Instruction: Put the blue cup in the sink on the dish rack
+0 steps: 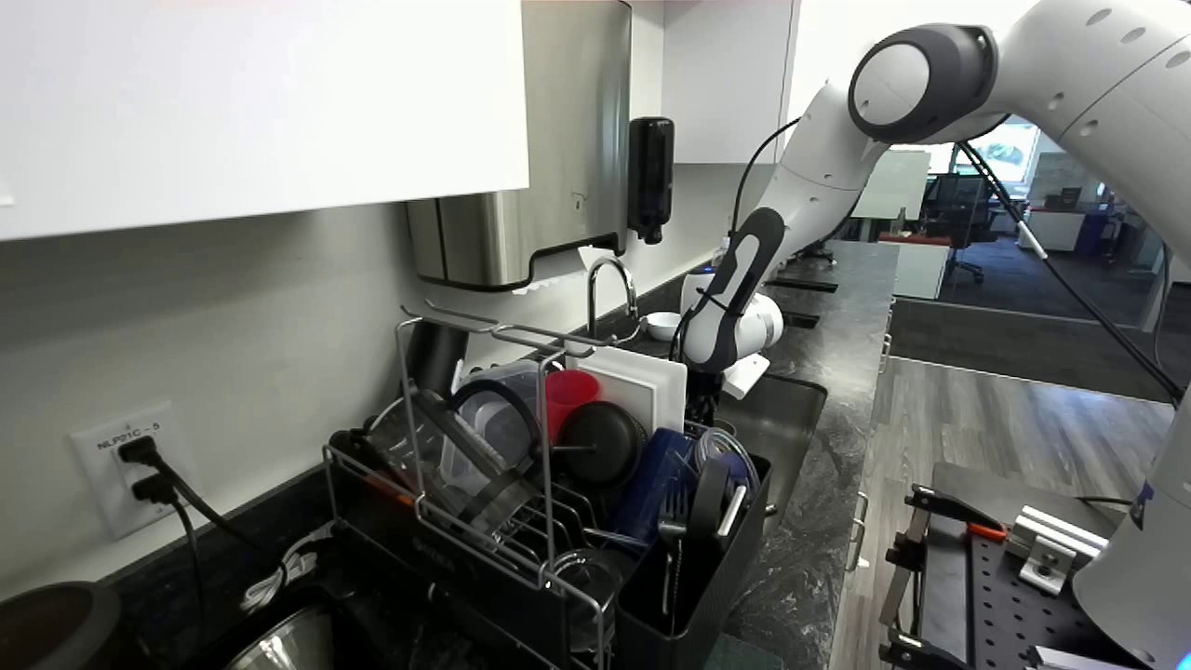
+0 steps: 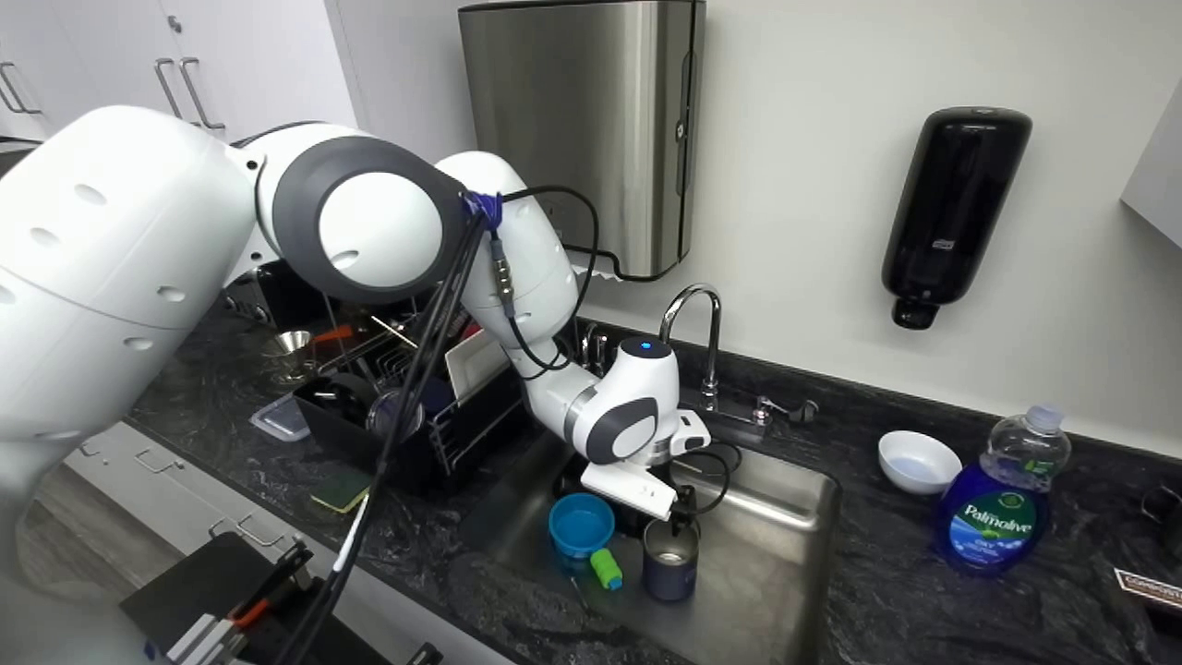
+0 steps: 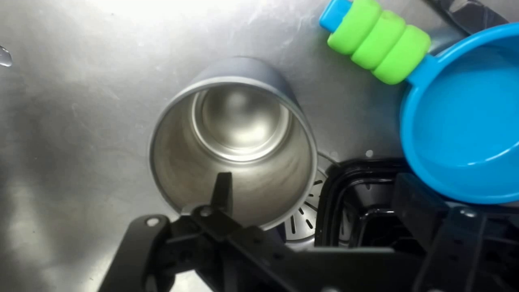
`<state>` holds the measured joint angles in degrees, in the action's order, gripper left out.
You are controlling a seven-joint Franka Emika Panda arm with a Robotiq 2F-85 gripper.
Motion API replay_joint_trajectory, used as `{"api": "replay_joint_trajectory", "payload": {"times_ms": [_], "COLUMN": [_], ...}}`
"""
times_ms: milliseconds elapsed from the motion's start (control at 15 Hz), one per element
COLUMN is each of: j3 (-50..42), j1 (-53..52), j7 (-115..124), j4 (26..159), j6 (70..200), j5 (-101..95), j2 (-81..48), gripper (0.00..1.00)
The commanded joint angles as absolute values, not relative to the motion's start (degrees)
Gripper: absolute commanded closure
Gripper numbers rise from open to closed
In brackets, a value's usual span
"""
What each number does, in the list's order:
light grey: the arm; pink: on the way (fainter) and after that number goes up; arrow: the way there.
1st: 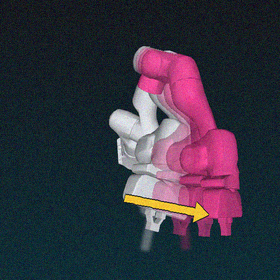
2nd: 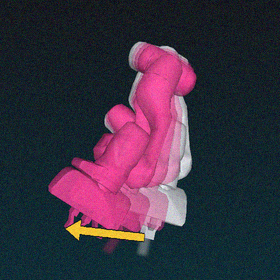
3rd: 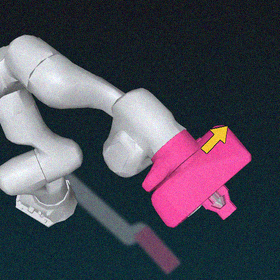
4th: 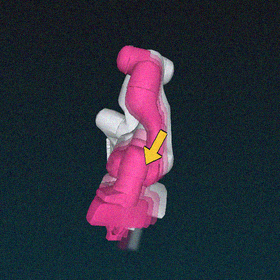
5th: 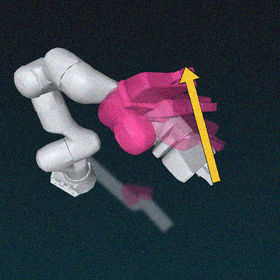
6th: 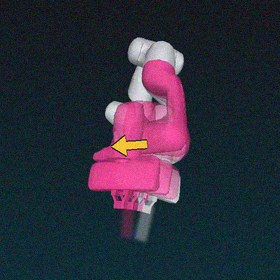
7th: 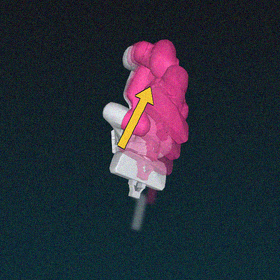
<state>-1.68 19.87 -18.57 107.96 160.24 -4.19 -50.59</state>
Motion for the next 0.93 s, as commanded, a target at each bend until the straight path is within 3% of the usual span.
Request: {"api": "replay_joint_trajectory", "payload": {"times_ms": [0, 867], "j3": [-1.56, -2.56], "j1": [20.32, 19.88], "j7": [-19.68, -18.16], "j4": [108.56, 107.29], "j6": [161.06, 160.94], "j5": [-4.81, -4.44], "j2": [-50.17, -51.53], "gripper": [0.0, 0.0]}}
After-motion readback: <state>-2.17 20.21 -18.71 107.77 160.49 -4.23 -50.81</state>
